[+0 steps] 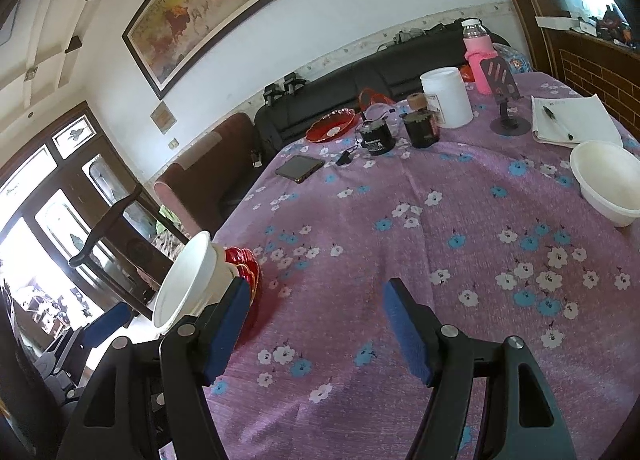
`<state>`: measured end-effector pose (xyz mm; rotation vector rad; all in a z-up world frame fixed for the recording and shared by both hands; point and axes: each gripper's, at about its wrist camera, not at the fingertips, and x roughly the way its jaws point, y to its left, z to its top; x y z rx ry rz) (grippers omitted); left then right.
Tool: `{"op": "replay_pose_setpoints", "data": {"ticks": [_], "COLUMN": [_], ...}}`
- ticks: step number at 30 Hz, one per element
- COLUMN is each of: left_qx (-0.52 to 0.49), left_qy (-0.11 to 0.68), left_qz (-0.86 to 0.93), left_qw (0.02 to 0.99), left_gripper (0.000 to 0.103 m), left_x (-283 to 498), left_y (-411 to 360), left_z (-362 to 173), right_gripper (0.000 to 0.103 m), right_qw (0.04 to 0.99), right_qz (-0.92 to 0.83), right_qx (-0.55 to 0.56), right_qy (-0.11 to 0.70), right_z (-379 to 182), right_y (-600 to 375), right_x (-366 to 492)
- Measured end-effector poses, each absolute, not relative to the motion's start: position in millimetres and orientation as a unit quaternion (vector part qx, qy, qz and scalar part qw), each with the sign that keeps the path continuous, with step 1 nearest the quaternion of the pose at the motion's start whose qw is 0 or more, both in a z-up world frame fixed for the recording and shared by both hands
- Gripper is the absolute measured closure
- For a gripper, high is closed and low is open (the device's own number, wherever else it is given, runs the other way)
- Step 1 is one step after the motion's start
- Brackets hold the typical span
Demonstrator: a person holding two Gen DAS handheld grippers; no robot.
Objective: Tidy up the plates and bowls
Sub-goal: 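Move the right tool toward the white bowl beside the notepad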
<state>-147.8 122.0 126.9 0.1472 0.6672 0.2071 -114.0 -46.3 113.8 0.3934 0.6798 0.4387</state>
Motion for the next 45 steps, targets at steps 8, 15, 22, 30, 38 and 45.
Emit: {"op": "replay_pose_setpoints", "data": {"ticks": [8,15,22,30,38,45], "left_qx": [0.070,0.054,0.088,0.051,0.039,0.055], "left_qy": [0.340,0.327,0.312,0.326,0.351,0.360], "left_qz": [0.092,0.075,0.030,0.014,0.015,-0.008], "left_qw": [0.933,0.941,0.946,0.944,0.936,0.931], "left_gripper": [0.012,0.012,0.012,0.012,0.012,0.012], "left_x": [-140.2,-142.1,-143.3,-137.8,-129.2,-120.0], "left_y": [120.5,118.2,97.2,98.4,96.9,84.5], "left_z": [118.2,120.0,116.9,114.3,110.8,121.1], "right_gripper": [0.029,0.029,0.029,0.029,0.029,0.029], "right_qw": [0.896,0.894,0.892,0.896,0.902,0.919], "right_qz": [0.208,0.201,0.200,0.194,0.170,0.120], "right_qx": [0.195,0.199,0.208,0.215,0.217,0.187], "right_qy": [0.341,0.348,0.348,0.338,0.333,0.325], "right_z": [103.5,96.6,96.2,99.7,102.2,114.5], "right_y": [-48.3,-52.8,-58.7,-70.5,-97.4,-154.9], "right_x": [-106.9,-102.4,-100.9,-104.2,-107.8,-117.5]}}
